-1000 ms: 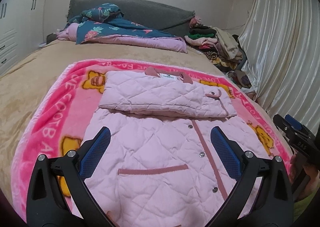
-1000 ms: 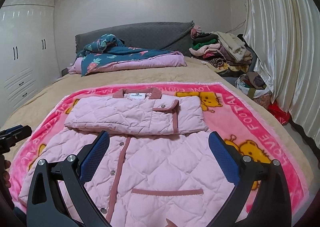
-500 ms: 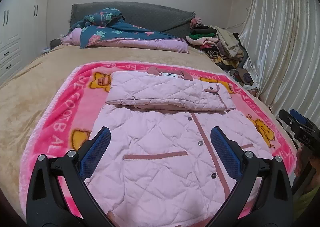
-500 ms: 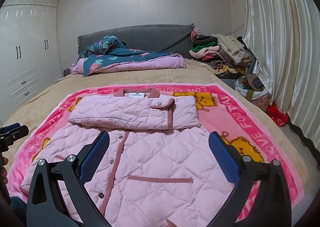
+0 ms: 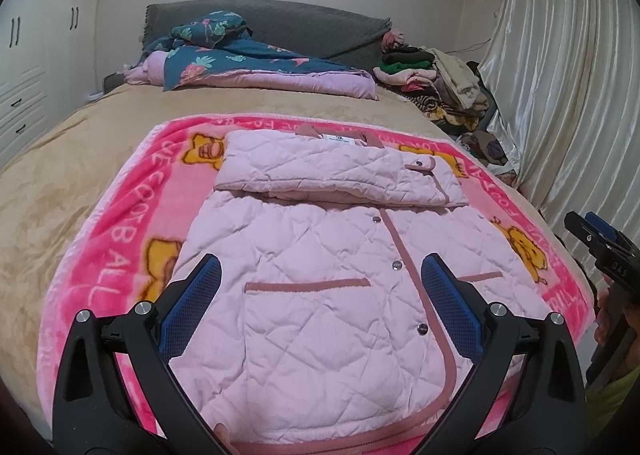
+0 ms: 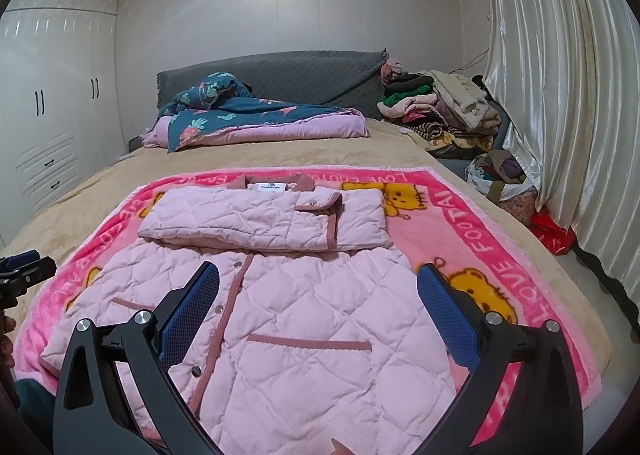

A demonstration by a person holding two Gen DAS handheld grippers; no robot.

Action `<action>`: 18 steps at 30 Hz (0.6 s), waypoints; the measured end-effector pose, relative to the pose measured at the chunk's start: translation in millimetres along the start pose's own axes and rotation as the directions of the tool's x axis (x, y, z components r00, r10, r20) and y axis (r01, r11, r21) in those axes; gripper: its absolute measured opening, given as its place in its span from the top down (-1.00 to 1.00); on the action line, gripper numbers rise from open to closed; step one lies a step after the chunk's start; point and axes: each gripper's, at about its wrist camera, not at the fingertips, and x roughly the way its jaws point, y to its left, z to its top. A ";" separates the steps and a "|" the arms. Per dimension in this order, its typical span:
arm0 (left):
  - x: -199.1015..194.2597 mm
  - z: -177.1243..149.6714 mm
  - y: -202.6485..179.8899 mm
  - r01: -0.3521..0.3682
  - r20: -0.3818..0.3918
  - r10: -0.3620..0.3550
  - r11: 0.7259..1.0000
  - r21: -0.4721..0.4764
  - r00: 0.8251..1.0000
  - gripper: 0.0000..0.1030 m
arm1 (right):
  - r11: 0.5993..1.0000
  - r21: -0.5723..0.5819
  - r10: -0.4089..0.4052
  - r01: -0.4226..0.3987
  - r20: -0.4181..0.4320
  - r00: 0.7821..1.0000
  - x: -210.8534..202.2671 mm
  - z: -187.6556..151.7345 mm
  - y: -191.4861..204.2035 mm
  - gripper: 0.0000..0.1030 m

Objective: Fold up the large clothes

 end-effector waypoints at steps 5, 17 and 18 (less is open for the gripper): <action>-0.4 -9.5 2.9 -0.017 -0.011 0.017 1.000 -0.004 1.000 -0.82 | 1.000 -0.007 -0.008 0.008 -0.016 1.000 -1.2 -11.0 -5.3 -0.92; 11.7 -34.7 17.8 -0.066 -0.072 0.065 0.998 -0.011 0.995 -0.82 | 0.998 -0.006 -0.056 0.056 -0.079 0.995 6.8 -42.0 -24.7 -0.92; 13.4 -36.9 19.9 -0.072 -0.080 0.071 0.997 -0.012 0.994 -0.82 | 0.998 -0.005 -0.061 0.061 -0.084 0.995 7.6 -43.9 -26.5 -0.92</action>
